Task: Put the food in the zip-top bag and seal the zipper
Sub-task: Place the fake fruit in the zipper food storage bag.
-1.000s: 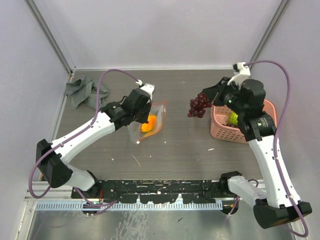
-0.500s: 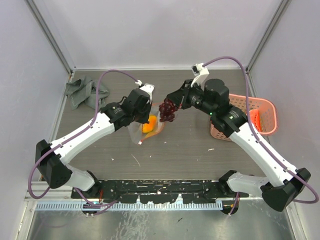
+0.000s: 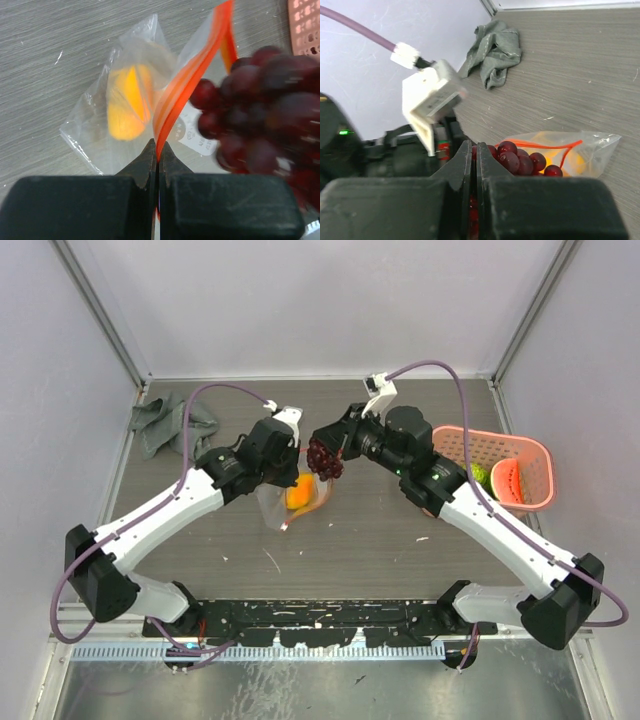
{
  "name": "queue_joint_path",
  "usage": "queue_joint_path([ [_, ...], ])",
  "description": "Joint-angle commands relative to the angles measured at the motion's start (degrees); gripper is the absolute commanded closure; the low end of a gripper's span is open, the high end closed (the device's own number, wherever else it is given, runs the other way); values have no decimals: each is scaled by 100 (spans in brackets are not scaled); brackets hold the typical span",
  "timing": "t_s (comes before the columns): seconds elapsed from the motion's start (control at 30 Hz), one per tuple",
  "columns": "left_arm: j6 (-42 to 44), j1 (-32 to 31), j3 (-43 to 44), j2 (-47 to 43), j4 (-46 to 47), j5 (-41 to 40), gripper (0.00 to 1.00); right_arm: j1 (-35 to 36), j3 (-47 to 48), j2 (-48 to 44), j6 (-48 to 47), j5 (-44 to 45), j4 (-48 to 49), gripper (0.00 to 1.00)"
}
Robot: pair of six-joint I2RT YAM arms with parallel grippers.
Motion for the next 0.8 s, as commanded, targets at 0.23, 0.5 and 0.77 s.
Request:
queue_joint_path([
  [0.23, -299, 104, -128, -396, 581, 434, 100, 71, -392, 78, 368, 108, 986, 99],
  [0.5, -375, 168, -141, -367, 616, 532, 100, 99, -462, 130, 419, -49, 1063, 99],
  [0.77, -385, 184, -225, -525, 687, 584, 100, 99, -501, 444, 294, 345, 594, 97],
])
